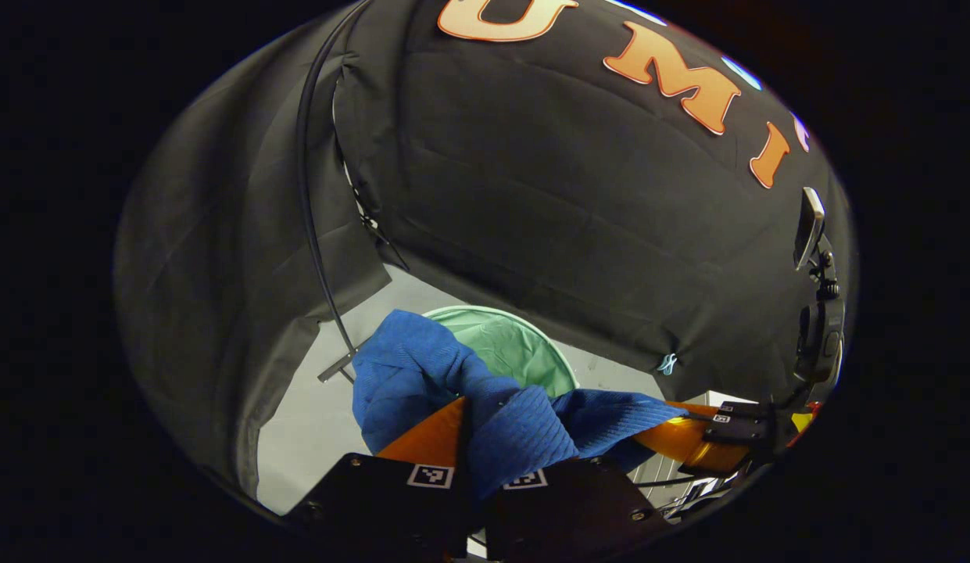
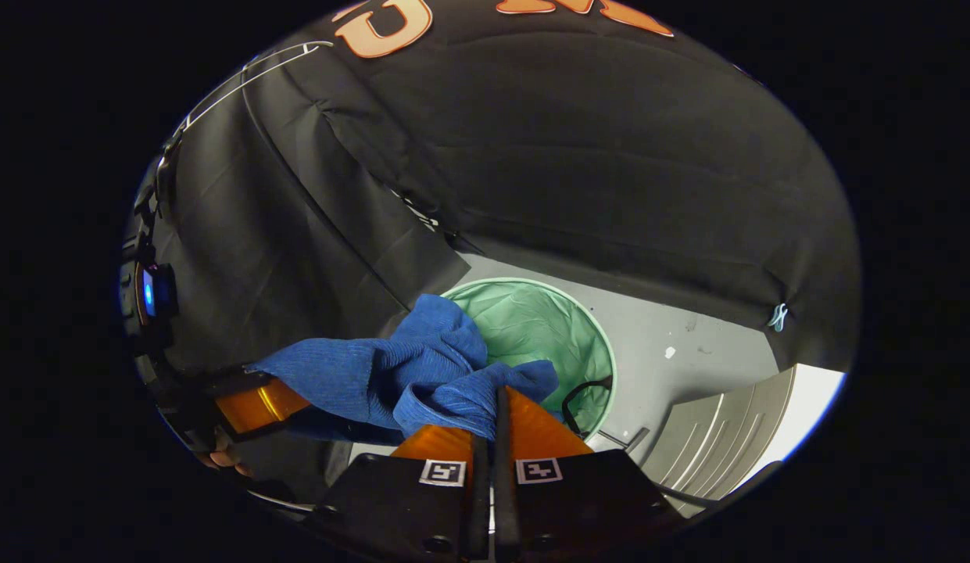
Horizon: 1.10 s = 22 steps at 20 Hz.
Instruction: Grasp the clothes on the hanger with both hands and then place them into the laundry hamper below.
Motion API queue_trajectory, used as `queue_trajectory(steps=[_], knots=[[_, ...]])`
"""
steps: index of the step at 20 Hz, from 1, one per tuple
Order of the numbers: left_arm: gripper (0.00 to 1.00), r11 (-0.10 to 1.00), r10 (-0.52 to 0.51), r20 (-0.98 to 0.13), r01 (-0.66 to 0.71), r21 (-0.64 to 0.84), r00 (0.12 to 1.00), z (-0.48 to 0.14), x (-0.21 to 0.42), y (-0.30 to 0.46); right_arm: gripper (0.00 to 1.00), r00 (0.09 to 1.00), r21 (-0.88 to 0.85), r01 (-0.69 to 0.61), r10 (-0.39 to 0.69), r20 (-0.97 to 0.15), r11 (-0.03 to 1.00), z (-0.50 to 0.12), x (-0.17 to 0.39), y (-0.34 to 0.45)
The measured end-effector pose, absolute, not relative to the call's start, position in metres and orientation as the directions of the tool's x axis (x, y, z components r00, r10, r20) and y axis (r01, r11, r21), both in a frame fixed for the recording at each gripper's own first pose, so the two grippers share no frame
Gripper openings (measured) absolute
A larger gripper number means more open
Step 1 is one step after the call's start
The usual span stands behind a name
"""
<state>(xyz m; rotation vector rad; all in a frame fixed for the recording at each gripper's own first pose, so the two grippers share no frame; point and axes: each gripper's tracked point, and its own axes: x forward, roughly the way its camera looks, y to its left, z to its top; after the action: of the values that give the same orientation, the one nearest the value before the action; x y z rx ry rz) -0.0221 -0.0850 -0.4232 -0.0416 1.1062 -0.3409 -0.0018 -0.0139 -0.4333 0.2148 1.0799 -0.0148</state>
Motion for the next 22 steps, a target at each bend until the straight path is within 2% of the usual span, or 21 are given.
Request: queue_trajectory(steps=[4,5,6,7,9,10,12,13,14,15,22], knots=[[0.19,0.953,-0.255,-0.890,0.251,-0.167,0.377,-0.429,-0.029,-0.077,0.12,0.443,0.168,0.109,0.104,-0.891,0.980,-0.436,0.000,-0.007],[0.23,0.953,-0.252,-0.893,0.256,-0.162,0.374,-0.433,-0.029,-0.074,0.05,0.429,0.161,0.104,0.102,-0.897,0.981,-0.432,0.001,-0.007],[0.27,0.957,-0.235,-0.896,0.253,-0.144,0.377,-0.432,-0.027,-0.070,0.19,0.421,0.164,0.098,0.109,-0.900,0.982,-0.434,-0.002,-0.006],[0.45,0.959,-0.224,-0.896,0.249,-0.134,0.383,-0.436,-0.026,-0.068,0.20,0.417,0.162,0.097,0.108,-0.903,0.982,-0.433,-0.003,-0.007],[0.56,0.963,-0.214,-0.901,0.233,-0.131,0.378,-0.438,-0.028,-0.063,0.24,0.416,0.177,0.095,0.122,-0.901,0.980,-0.433,-0.004,-0.004],[0.63,0.966,-0.209,-0.903,0.224,-0.131,0.374,-0.438,-0.030,-0.062,0.51,0.416,0.178,0.098,0.122,-0.901,0.979,-0.434,-0.005,-0.003],[0.78,0.970,-0.193,-0.906,0.211,-0.118,0.378,-0.435,-0.030,-0.056,0.74,0.415,0.172,0.114,0.111,-0.903,0.979,-0.435,-0.007,-0.005],[0.82,0.972,-0.183,-0.906,0.210,-0.108,0.381,-0.435,-0.032,-0.053,0.85,0.417,0.165,0.124,0.100,-0.904,0.979,-0.434,-0.007,-0.007],[0.91,0.973,-0.175,-0.906,0.210,-0.098,0.386,-0.435,-0.032,-0.052,0.96,0.415,0.159,0.132,0.091,-0.905,0.978,-0.435,-0.011,-0.009],[0.95,0.973,-0.170,-0.905,0.213,-0.091,0.390,-0.436,-0.031,-0.050,0.96,0.416,0.154,0.142,0.082,-0.906,0.978,-0.435,-0.012,-0.011],[0.95,0.958,-0.206,-0.868,0.276,-0.084,0.453,-0.428,-0.022,-0.054,0.97,0.486,0.156,0.154,0.062,-0.872,0.976,-0.417,-0.009,-0.019]])
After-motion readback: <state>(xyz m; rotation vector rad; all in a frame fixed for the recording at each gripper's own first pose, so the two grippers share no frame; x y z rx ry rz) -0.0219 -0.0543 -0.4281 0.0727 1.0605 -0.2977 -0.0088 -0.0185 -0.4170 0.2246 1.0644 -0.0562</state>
